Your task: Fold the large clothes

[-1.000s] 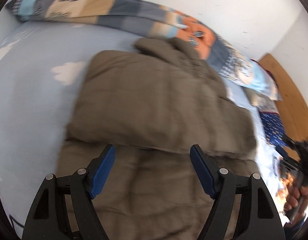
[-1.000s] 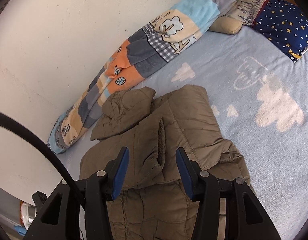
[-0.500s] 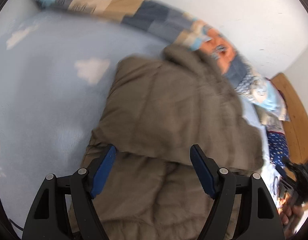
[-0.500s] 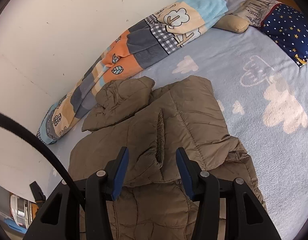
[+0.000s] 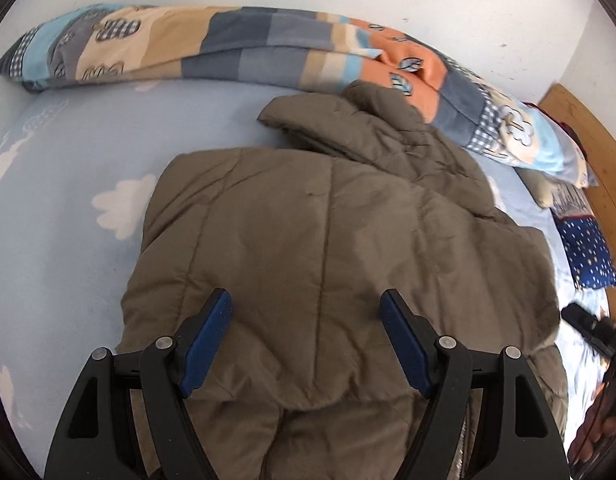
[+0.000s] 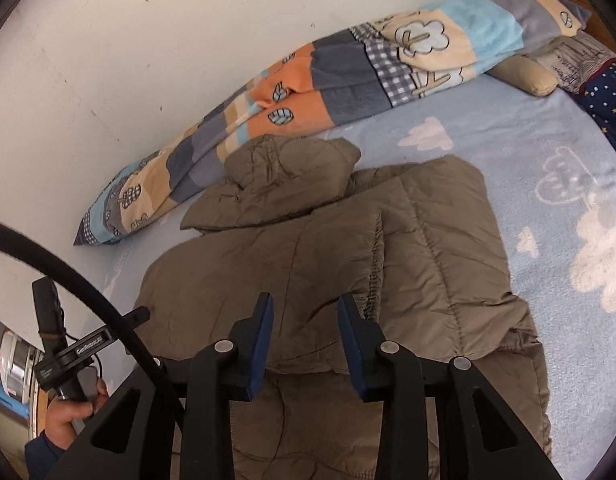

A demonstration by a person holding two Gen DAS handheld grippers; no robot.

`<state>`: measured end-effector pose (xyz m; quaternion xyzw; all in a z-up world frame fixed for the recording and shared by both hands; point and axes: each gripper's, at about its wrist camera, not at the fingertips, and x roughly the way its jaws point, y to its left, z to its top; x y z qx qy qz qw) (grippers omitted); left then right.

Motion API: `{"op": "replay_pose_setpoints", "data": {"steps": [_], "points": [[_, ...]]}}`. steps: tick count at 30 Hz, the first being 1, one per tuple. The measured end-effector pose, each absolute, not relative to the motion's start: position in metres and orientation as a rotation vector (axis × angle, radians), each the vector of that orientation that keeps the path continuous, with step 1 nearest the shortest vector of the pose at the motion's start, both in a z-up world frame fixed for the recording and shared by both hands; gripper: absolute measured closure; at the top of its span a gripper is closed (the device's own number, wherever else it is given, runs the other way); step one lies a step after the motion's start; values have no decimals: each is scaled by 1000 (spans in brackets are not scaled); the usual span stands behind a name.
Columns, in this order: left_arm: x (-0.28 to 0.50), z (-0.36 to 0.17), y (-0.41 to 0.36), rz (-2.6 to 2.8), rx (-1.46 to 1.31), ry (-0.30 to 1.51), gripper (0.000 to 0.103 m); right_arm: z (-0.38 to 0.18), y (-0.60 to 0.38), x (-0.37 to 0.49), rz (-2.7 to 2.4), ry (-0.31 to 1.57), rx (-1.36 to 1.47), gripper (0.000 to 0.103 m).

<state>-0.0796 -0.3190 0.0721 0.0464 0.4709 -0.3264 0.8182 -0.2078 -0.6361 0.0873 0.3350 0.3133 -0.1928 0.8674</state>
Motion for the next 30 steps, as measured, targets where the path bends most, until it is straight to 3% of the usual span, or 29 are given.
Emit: {"op": "replay_pose_setpoints", "data": {"steps": [10,22,30], "points": [[-66,48,-318,-681,83,1089,25,26,-661,-201,-451,805,834,69],[-118,115,-239,-709,19,1006,25,83,-641,-216,-442,720,763,67],[-177,115,-206,-754,89,995,25,104,-617,-234,-424,710,698,67]]}}
